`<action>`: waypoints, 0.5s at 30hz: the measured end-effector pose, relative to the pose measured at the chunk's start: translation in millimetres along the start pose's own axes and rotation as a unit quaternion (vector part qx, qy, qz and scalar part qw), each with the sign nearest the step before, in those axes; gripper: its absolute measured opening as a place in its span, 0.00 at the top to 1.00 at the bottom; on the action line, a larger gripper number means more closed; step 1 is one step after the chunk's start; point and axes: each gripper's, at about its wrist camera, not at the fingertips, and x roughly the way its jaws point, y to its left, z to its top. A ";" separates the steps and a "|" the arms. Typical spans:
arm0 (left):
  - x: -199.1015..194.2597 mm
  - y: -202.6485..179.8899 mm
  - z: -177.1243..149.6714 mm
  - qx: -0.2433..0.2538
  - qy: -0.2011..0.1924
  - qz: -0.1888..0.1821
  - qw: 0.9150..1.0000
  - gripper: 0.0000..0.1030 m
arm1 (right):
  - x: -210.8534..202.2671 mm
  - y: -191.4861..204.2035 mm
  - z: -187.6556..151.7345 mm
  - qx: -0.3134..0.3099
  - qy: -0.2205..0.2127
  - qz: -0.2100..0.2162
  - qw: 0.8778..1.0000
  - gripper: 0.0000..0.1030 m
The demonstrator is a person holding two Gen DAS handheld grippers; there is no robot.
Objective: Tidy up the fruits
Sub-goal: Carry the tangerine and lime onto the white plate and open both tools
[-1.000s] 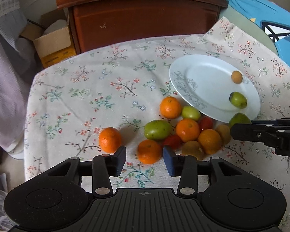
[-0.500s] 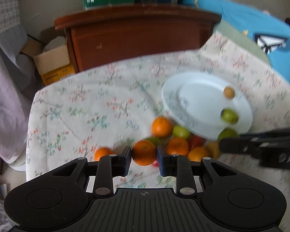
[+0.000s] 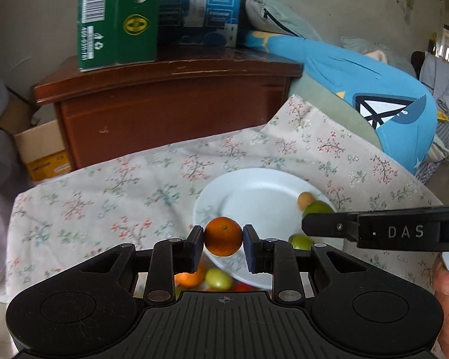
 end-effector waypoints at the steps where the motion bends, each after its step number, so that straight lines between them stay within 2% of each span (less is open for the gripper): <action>1: 2.9 -1.1 0.8 -0.003 0.002 -0.004 1.000 0.75 | 0.2 -0.4 2.6 -0.004 -0.003 -0.002 1.000 0.72; 8: 27.2 -8.8 2.8 -0.009 0.018 -0.012 1.000 0.75 | 13.8 -7.7 11.2 -0.004 0.004 -0.006 1.000 0.72; 15: 46.5 -8.8 -0.2 -0.025 0.038 -0.027 0.999 0.75 | 34.5 -24.5 13.0 0.028 0.025 -0.020 0.999 0.72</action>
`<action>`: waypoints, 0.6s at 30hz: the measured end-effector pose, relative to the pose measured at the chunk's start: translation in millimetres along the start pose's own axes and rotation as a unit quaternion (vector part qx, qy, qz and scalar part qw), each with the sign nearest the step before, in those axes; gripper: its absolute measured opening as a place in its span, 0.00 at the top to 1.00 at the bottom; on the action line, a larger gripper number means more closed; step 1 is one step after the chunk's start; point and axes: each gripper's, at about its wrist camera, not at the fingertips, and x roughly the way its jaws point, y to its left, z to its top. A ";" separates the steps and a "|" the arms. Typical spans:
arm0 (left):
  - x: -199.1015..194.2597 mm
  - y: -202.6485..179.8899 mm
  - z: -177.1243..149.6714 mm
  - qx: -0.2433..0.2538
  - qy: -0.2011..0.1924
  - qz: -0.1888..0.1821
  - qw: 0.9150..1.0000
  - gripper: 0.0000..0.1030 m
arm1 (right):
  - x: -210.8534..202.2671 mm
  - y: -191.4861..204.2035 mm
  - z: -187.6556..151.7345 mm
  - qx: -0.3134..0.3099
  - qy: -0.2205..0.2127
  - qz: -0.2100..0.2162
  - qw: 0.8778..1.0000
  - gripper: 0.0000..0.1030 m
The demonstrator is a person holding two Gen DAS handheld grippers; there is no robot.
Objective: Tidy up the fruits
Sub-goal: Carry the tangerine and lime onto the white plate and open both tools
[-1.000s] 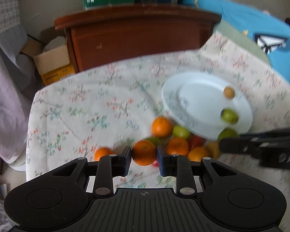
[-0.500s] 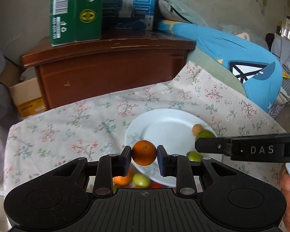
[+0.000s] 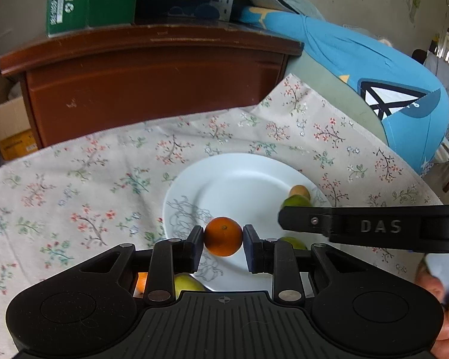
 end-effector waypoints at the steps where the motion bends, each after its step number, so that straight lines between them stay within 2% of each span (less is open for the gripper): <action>1: 2.3 -0.6 -0.2 0.000 0.002 -0.001 1.000 0.75 | 2.9 -1.6 0.3 0.002 0.004 0.000 1.000 0.72; 8: 17.3 -2.3 -2.5 -0.004 0.019 -0.002 1.000 0.75 | 14.3 -11.7 2.2 0.022 0.011 -0.005 1.000 0.72; 14: 16.1 -2.9 -1.7 -0.008 0.015 -0.001 1.000 0.72 | 16.2 -16.9 1.7 0.039 0.007 -0.010 0.999 0.69; 17: 6.7 -2.5 3.4 -0.009 0.001 0.005 1.000 0.56 | 11.6 -18.3 5.2 0.046 -0.001 -0.005 0.999 0.69; 18: 3.3 -2.0 5.3 -0.010 -0.006 0.010 1.000 0.46 | 9.9 -18.6 6.3 0.049 -0.005 -0.003 0.999 0.68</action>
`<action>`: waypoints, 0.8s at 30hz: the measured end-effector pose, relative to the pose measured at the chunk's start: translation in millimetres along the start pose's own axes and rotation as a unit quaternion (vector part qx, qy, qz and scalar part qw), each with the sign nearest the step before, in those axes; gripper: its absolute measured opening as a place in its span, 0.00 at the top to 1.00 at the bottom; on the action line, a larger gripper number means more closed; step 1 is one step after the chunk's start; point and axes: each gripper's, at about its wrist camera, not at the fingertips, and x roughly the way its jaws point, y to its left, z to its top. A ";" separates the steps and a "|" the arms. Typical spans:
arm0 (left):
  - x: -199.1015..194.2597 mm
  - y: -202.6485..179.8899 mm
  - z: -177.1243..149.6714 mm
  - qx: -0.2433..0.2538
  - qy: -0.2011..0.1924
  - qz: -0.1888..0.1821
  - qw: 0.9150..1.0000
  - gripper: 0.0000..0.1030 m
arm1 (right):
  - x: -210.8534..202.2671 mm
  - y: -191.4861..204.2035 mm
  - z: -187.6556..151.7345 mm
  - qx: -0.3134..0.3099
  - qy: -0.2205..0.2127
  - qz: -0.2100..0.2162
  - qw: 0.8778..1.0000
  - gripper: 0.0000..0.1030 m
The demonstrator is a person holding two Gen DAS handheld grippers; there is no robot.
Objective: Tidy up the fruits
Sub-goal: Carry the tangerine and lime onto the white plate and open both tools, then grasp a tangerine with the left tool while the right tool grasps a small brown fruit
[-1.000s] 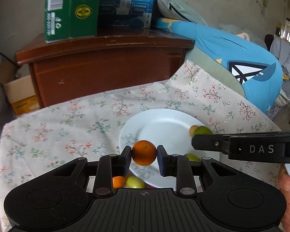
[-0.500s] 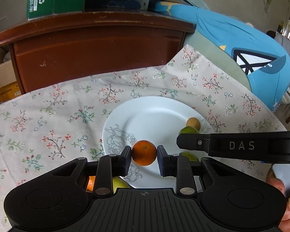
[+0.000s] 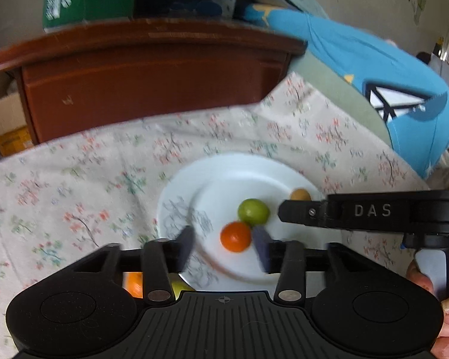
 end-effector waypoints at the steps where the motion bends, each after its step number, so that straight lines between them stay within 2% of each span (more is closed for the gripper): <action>1: -3.3 1.1 2.3 -0.002 -0.006 0.004 1.000 0.39 | -1.4 -0.2 1.3 0.003 -0.003 0.003 1.000 0.68; 7: -16.0 11.8 11.9 -0.021 -0.006 0.023 0.999 0.29 | -4.8 3.7 2.6 0.000 -0.003 0.012 1.000 0.68; 24: -61.9 53.9 10.6 -0.057 0.010 0.085 0.995 0.25 | -25.8 27.0 -27.1 -0.044 0.023 0.046 0.998 0.66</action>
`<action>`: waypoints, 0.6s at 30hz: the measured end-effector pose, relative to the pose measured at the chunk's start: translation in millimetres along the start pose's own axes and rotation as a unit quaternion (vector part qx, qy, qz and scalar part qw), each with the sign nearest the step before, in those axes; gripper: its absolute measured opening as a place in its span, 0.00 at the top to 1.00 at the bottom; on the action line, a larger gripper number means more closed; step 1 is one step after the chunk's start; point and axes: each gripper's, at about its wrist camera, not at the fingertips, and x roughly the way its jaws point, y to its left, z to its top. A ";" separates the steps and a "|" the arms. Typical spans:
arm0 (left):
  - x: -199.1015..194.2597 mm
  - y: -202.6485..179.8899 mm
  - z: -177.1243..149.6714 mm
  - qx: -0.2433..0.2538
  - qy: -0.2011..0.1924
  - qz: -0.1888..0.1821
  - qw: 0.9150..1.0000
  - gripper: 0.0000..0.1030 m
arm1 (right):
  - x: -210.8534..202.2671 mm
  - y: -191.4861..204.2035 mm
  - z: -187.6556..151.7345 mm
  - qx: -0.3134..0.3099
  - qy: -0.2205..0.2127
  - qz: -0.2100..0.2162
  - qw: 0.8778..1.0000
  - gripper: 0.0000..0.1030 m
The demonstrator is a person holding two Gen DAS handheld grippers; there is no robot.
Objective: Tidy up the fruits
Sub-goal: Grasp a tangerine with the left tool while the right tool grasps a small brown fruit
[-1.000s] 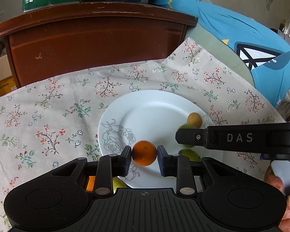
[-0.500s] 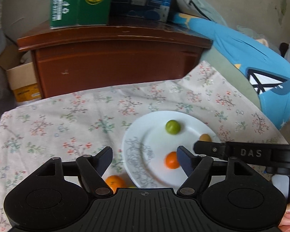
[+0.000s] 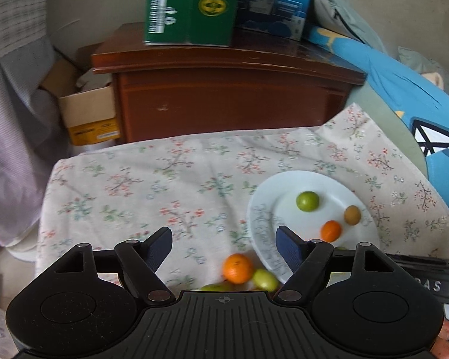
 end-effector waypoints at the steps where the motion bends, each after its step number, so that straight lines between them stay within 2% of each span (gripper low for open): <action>1: -2.1 4.8 -0.6 -0.004 0.001 0.002 1.000 0.25 | -0.7 1.5 -2.4 -0.002 0.001 0.001 1.000 0.66; 11: 1.2 39.3 -17.4 -0.009 0.022 0.038 0.999 0.25 | -10.9 9.7 -31.9 -0.009 0.019 0.003 1.000 0.67; 18: 11.5 47.0 -34.7 0.005 0.028 0.056 0.998 0.26 | -10.8 11.8 -47.3 -0.009 0.030 0.007 0.999 0.67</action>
